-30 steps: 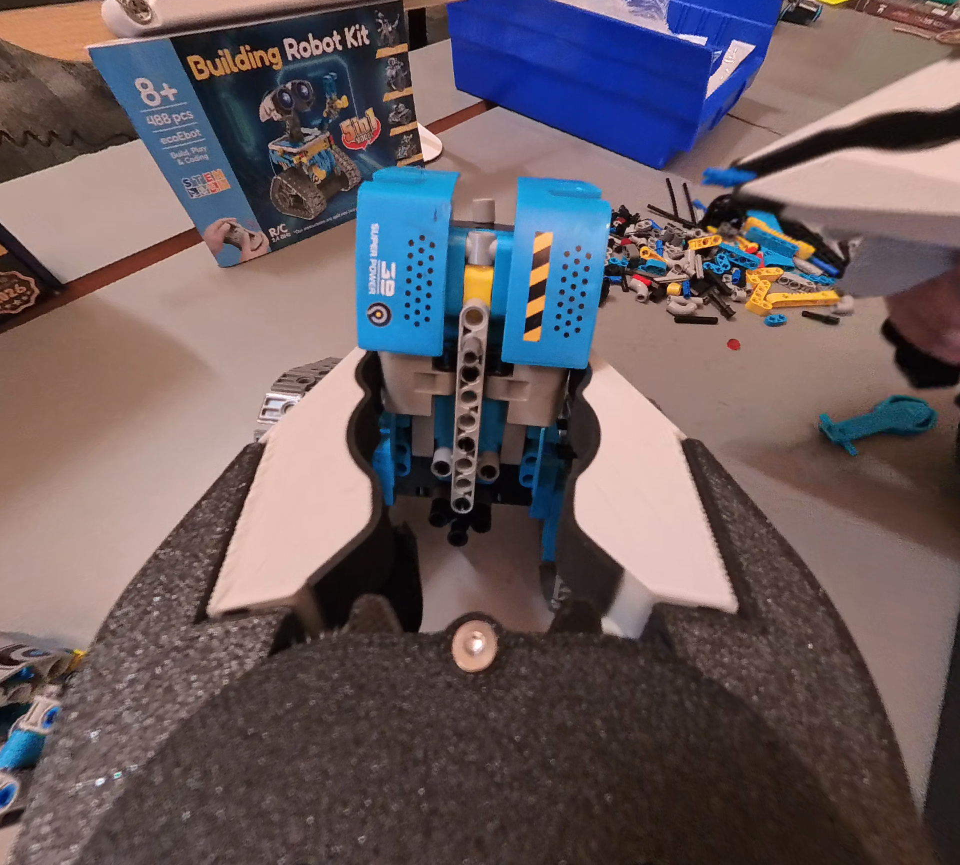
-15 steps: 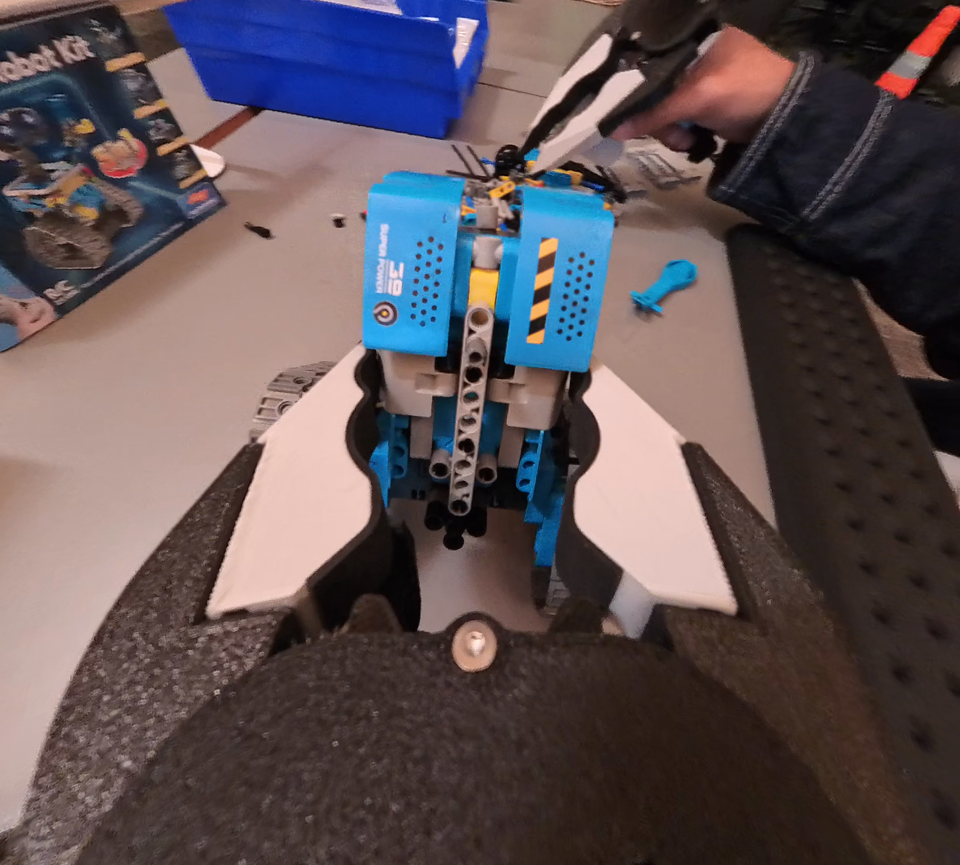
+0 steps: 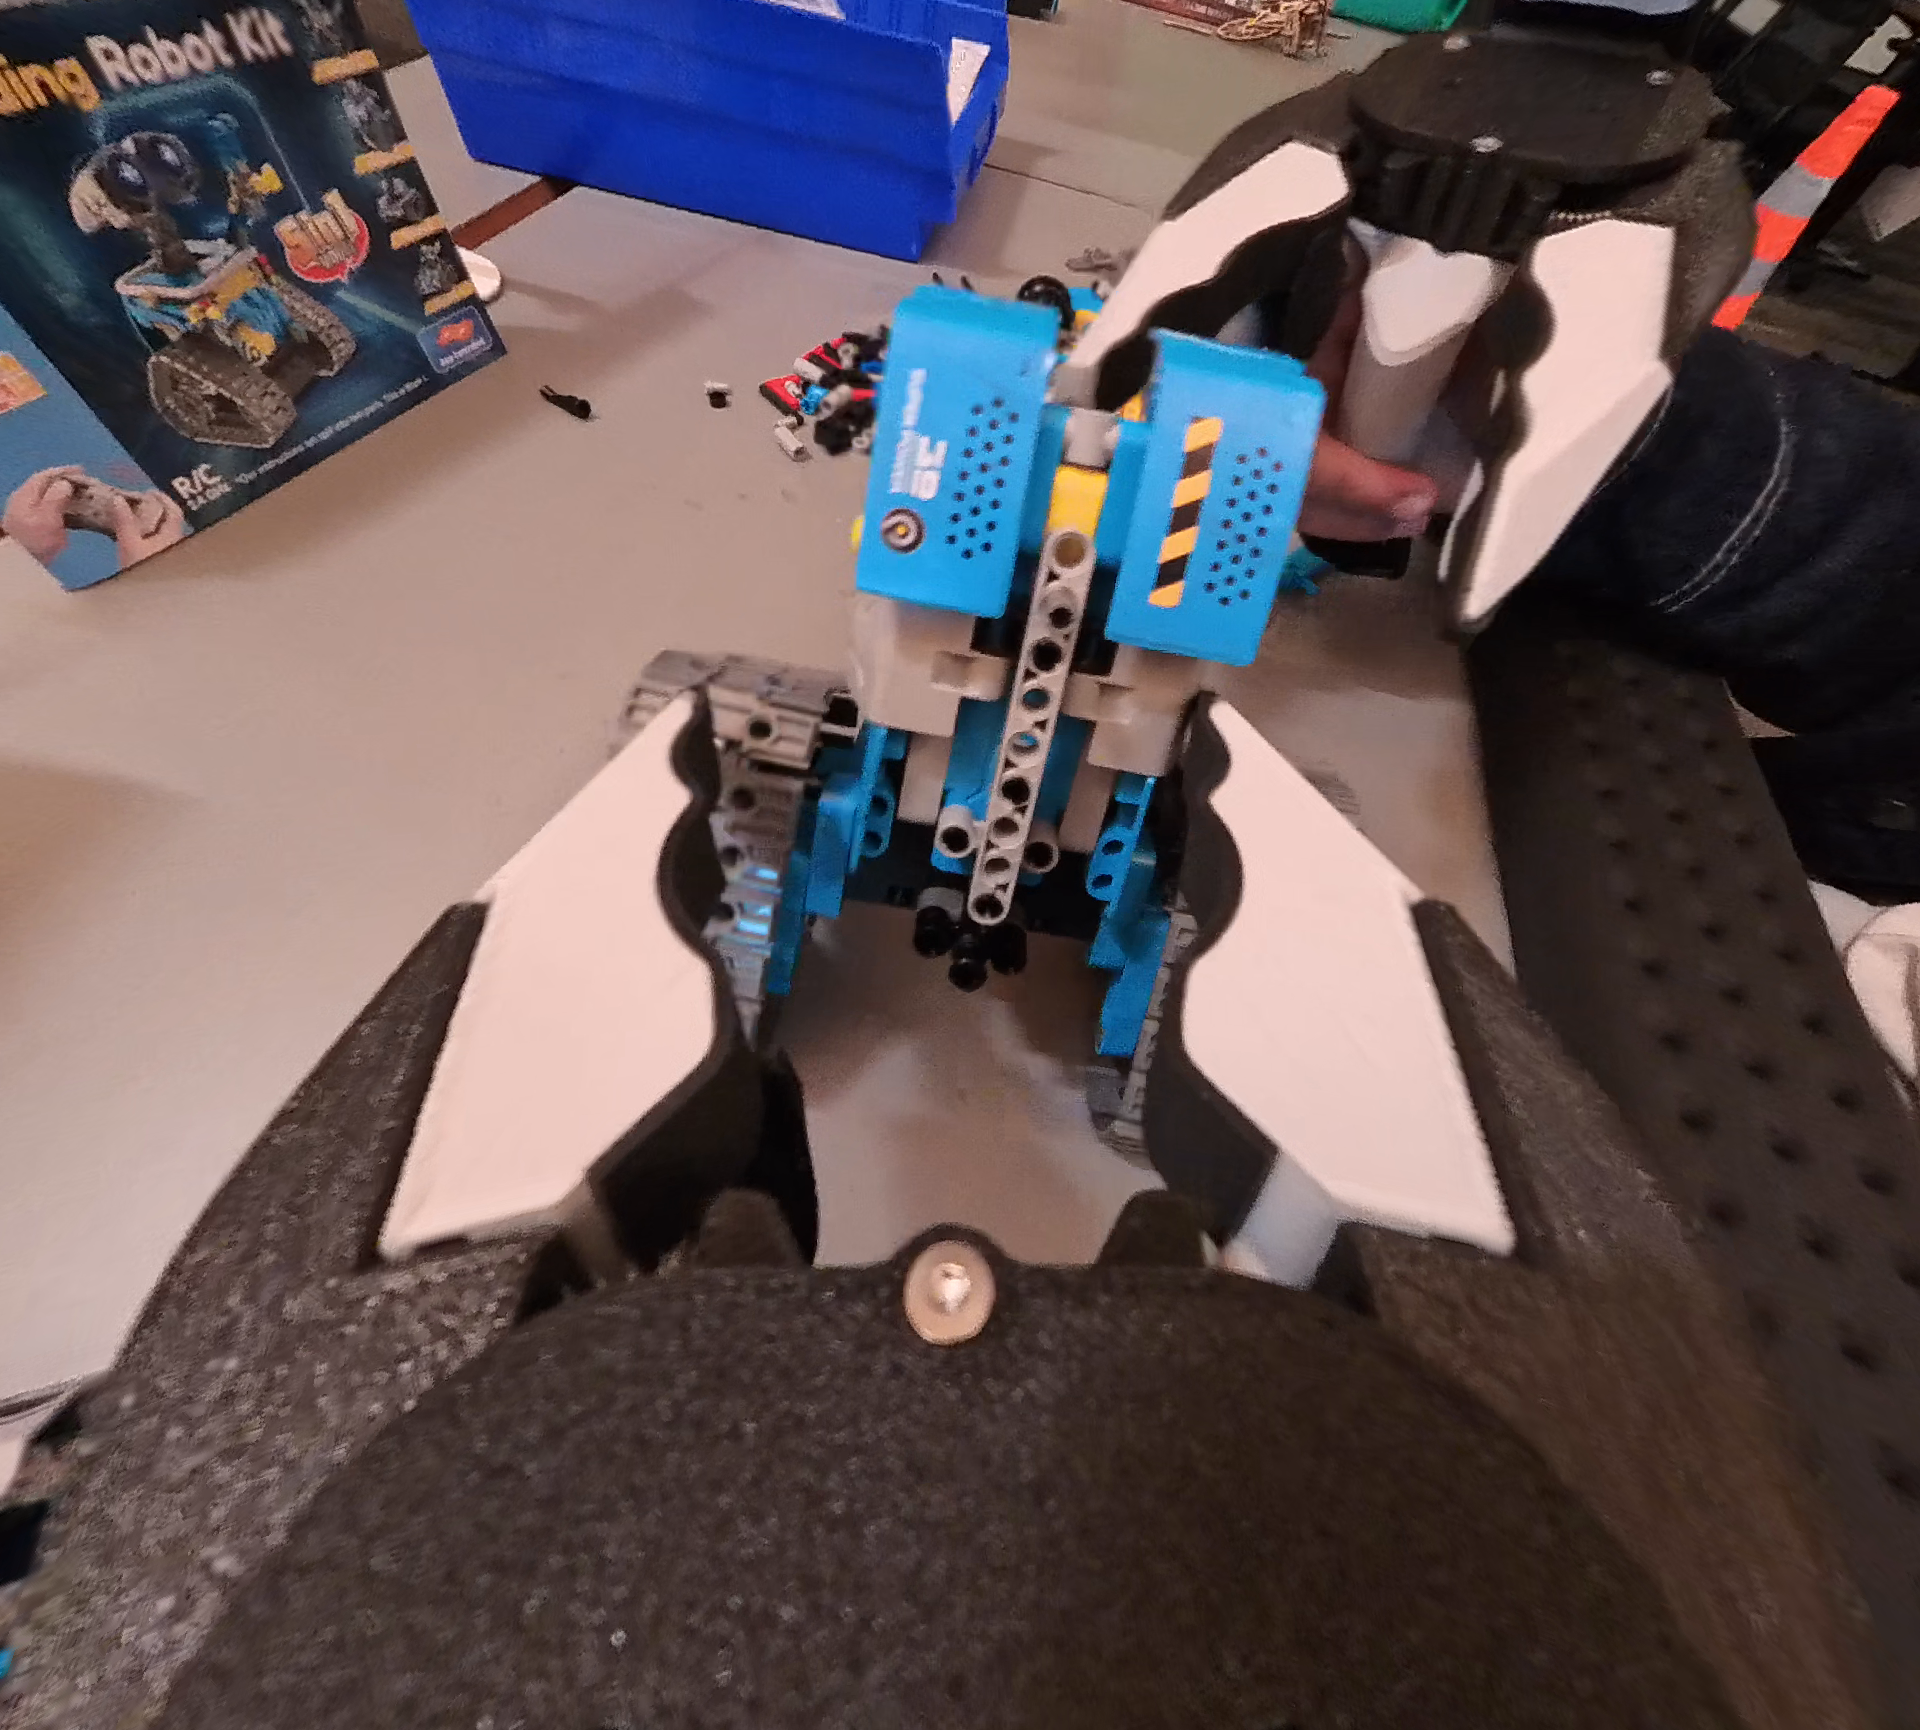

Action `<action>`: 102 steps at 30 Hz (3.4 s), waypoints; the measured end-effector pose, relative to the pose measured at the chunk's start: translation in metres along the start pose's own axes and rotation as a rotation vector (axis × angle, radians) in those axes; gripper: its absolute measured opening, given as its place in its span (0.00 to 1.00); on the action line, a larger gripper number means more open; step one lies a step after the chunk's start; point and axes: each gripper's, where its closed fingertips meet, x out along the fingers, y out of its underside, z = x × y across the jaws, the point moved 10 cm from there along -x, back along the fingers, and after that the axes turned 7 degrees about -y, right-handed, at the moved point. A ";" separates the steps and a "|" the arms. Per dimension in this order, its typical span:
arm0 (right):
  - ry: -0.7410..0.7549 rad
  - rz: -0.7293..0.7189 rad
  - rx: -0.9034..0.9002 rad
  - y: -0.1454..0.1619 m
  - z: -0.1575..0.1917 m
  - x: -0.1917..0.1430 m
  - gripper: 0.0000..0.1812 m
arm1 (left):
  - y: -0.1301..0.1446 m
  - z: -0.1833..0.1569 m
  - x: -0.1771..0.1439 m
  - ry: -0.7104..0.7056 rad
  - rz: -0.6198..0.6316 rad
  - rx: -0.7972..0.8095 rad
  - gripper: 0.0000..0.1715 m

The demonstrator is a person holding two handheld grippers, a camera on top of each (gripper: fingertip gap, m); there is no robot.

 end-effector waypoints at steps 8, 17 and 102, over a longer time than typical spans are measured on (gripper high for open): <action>-0.124 -0.068 0.044 0.011 0.006 -0.019 0.33 | 0.001 0.000 -0.003 0.052 0.034 0.017 0.57; -0.175 -0.071 -0.026 0.011 0.016 -0.003 0.23 | 0.000 0.015 -0.016 -0.090 -0.015 0.021 0.39; -0.318 -0.092 -0.292 0.004 -0.030 -0.027 0.00 | -0.014 -0.052 0.005 0.000 -0.140 0.477 0.31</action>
